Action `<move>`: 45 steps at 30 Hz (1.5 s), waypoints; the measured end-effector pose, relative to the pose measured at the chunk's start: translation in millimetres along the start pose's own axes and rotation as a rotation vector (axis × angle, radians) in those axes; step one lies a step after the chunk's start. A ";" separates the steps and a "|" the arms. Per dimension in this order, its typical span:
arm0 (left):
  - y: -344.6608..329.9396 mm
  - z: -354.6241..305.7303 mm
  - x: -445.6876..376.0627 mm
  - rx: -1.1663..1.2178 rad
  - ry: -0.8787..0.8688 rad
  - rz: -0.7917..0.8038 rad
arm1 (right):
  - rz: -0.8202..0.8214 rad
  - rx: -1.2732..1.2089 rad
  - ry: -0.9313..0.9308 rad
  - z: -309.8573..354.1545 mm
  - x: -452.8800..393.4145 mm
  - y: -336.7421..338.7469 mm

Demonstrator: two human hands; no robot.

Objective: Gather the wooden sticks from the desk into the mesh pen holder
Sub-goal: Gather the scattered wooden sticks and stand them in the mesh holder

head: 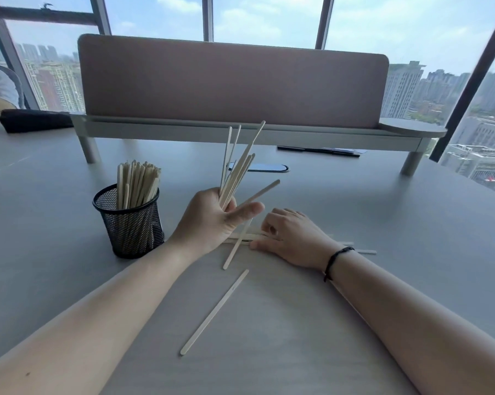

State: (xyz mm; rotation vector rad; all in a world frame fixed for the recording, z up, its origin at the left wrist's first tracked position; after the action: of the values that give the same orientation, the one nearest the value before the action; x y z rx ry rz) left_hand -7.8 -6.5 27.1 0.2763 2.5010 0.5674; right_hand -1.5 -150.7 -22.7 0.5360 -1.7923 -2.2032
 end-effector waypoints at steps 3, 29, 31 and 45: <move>3.5 1.7 0.5 -0.094 0.019 -0.044 | 0.051 -0.016 -0.015 -0.1 -1.4 -2.8; 6.9 16.5 7.1 0.325 0.123 -0.191 | -0.026 0.211 0.153 21.9 -2.1 2.7; 13.1 13.8 8.6 0.281 0.110 -0.240 | -0.052 0.199 0.151 20.9 -1.4 5.7; 17.0 21.3 7.1 0.379 0.159 -0.246 | -0.197 0.184 0.084 7.4 1.3 20.4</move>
State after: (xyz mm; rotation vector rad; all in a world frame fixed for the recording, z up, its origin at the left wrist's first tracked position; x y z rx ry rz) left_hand -0.5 18.0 15.2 0.0613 2.7327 0.0139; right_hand -6.6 -148.9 -1.7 0.8654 -1.9854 -2.1113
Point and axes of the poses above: each hand's wrist, its own x-axis away from the middle knuckle, its own y-axis out of the back of the hand, z = x × y, the point moved 10 cm from there along -x, towards the middle knuckle, and after that the axes turned 5 degrees about z, right-handed, at the moved point
